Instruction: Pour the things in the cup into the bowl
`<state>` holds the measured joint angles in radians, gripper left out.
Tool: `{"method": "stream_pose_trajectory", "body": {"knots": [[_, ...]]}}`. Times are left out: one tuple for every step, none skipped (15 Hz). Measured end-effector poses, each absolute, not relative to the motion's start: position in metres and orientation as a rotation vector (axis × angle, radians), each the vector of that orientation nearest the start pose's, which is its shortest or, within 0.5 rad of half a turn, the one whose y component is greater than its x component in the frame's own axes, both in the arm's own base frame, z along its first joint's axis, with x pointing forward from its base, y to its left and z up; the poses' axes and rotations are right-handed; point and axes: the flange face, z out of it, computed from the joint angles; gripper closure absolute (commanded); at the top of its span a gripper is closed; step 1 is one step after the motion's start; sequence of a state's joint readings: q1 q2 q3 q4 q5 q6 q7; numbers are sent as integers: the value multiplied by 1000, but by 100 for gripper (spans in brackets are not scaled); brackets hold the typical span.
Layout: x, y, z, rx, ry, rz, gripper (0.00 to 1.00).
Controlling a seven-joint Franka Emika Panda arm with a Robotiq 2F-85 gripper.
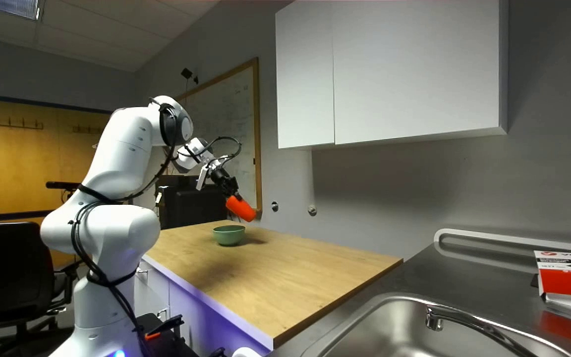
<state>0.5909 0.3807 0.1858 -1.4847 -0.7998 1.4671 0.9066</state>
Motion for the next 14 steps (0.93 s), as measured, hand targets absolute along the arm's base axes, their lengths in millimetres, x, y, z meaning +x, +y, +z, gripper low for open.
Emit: {"method": "stream_pose_trajectory", "body": {"knots": [[516, 378, 459, 2312, -54, 395, 99], [512, 382, 456, 2273, -49, 414, 99], [509, 383, 450, 2237, -44, 428, 99], [508, 380, 442, 2201, -42, 433, 99], [508, 376, 433, 2170, -41, 432, 99], [508, 371, 421, 2139, -39, 427, 99], [508, 364, 409, 2109, -36, 417, 99], [508, 357, 395, 2079, -32, 405, 99], [508, 350, 381, 2048, -25, 394, 99], [508, 343, 366, 2018, -18, 383, 99], [508, 338, 352, 1987, -9, 376, 99], [506, 334, 340, 1953, 2, 374, 99], [505, 332, 329, 1921, 15, 374, 99], [503, 330, 321, 1892, 26, 375, 99]]}}
